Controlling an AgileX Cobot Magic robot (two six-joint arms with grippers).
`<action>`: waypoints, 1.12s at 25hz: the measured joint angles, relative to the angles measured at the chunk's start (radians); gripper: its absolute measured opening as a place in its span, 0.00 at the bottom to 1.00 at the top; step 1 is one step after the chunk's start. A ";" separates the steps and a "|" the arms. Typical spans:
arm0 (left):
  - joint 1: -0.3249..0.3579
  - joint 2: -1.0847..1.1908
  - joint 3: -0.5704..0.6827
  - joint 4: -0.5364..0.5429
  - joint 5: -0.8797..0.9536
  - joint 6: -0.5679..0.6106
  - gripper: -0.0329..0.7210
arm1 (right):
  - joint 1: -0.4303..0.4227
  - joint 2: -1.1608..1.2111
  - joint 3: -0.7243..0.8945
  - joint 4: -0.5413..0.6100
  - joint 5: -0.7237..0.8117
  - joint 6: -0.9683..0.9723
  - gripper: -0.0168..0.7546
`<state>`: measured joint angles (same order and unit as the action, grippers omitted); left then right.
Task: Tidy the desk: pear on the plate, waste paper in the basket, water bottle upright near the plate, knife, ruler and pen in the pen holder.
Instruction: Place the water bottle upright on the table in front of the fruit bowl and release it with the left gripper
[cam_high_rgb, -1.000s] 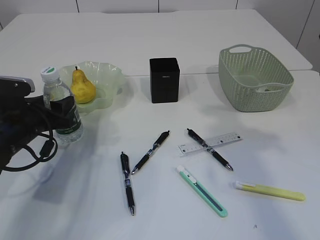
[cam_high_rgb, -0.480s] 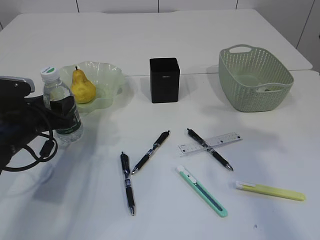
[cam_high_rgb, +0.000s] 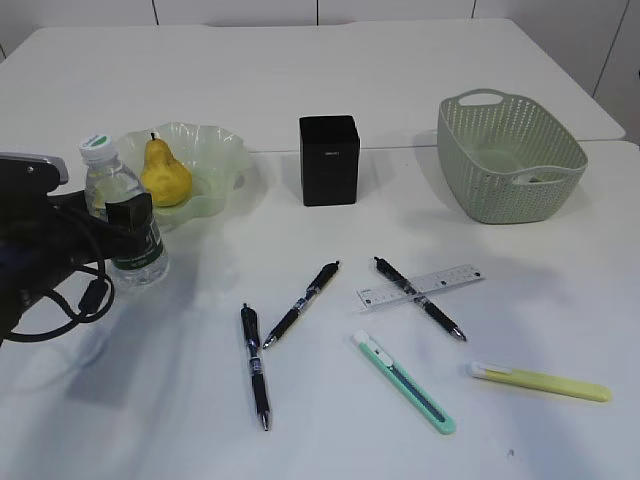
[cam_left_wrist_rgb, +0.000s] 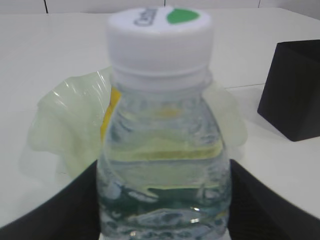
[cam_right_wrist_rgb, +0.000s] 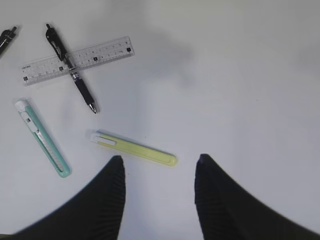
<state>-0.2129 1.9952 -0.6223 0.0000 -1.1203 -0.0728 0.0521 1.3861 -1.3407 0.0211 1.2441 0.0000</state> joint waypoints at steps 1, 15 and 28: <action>0.000 -0.004 0.000 0.000 0.006 0.000 0.69 | 0.000 0.000 0.000 0.000 0.000 0.000 0.50; 0.000 -0.121 0.000 0.000 0.209 -0.005 0.70 | 0.000 0.000 0.000 0.000 0.000 0.000 0.50; 0.000 -0.084 0.000 0.026 0.141 -0.006 0.71 | 0.000 0.000 0.000 0.000 0.000 0.007 0.50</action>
<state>-0.2129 1.9117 -0.6223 0.0264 -0.9788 -0.0791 0.0521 1.3861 -1.3407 0.0211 1.2441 0.0068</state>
